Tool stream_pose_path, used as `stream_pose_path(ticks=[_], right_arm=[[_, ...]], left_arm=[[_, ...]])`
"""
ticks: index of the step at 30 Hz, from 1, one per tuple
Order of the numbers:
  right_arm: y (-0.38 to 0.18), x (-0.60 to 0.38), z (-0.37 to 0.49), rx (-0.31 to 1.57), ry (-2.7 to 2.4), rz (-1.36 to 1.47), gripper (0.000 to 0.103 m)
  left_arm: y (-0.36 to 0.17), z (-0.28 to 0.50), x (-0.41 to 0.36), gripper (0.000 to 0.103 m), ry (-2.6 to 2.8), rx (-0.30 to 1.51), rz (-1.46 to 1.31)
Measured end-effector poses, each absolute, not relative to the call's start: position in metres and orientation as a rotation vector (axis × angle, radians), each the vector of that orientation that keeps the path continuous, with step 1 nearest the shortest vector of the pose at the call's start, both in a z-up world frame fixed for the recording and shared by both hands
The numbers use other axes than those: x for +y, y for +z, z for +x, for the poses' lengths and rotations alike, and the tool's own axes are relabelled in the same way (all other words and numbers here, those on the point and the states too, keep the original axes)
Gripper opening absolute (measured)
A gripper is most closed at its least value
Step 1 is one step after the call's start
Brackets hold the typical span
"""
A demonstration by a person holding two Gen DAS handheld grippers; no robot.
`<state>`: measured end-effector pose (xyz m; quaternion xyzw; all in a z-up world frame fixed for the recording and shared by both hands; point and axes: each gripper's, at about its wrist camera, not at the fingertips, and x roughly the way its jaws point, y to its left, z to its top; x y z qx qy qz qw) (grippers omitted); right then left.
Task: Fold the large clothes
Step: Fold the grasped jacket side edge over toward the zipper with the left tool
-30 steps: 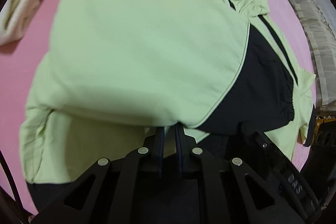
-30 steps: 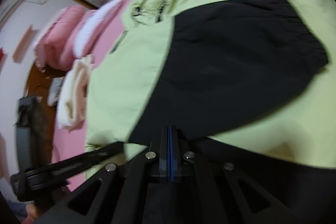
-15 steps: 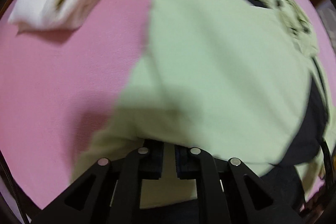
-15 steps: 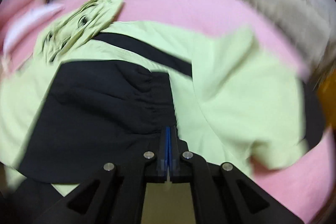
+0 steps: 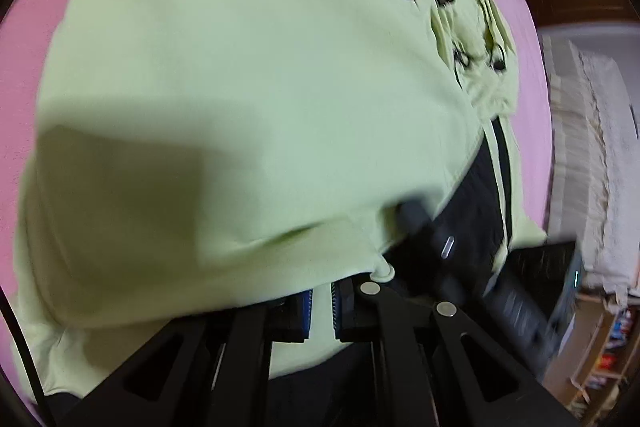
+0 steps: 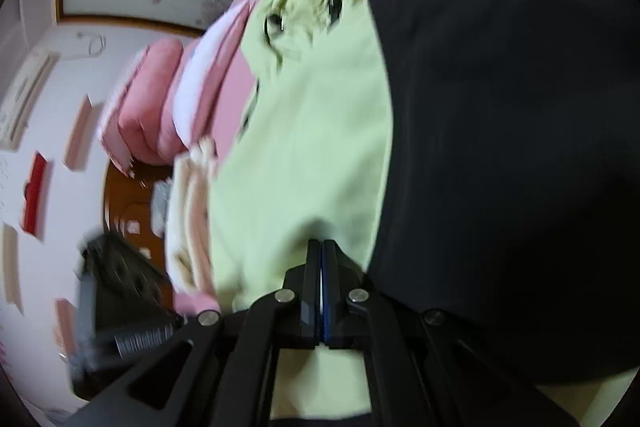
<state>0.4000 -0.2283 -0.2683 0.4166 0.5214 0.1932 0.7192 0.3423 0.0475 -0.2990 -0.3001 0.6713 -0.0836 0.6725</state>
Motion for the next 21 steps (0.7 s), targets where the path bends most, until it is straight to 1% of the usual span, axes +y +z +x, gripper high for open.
stream_pose_path(ticks=[2, 4, 6, 7, 9, 12, 15, 18, 20, 21], right_arm=[[-0.261, -0.234, 0.415, 1.161, 0.452, 0.875, 0.0], [-0.255, -0.241, 0.417, 1.183, 0.443, 0.784, 0.0], [-0.249, -0.251, 0.409, 1.236, 0.396, 0.641, 0.0], [-0.25, -0.256, 0.404, 1.267, 0.376, 0.581, 0.0], [-0.252, -0.282, 0.385, 1.294, 0.302, 0.507, 0.0], [-0.248, -0.349, 0.345, 1.218, 0.019, 0.469, 0.0], [-0.232, -0.39, 0.325, 1.148, -0.164, 0.531, 0.0], [-0.21, -0.374, 0.322, 1.087, -0.127, 0.476, 0.002], [-0.199, -0.342, 0.331, 1.039, 0.051, 0.493, 0.002], [-0.202, -0.317, 0.342, 1.062, 0.2, 0.521, 0.002]], left_arm=[[-0.287, 0.327, 0.05, 0.006, -0.234, 1.53, -0.65], [-0.274, 0.313, 0.055, 0.012, -0.258, 1.531, -0.624], [-0.261, 0.295, 0.06, 0.014, -0.288, 1.522, -0.62], [-0.256, 0.29, 0.061, 0.017, -0.289, 1.512, -0.619], [-0.245, 0.285, 0.065, 0.021, -0.258, 1.47, -0.606], [-0.234, 0.286, 0.082, 0.023, -0.176, 1.4, -0.561], [-0.243, 0.306, 0.083, 0.023, -0.1, 1.387, -0.466], [-0.246, 0.325, 0.08, 0.023, -0.108, 1.385, -0.445], [-0.253, 0.342, 0.069, 0.026, -0.131, 1.367, -0.446], [-0.258, 0.345, 0.066, 0.026, -0.127, 1.363, -0.446]])
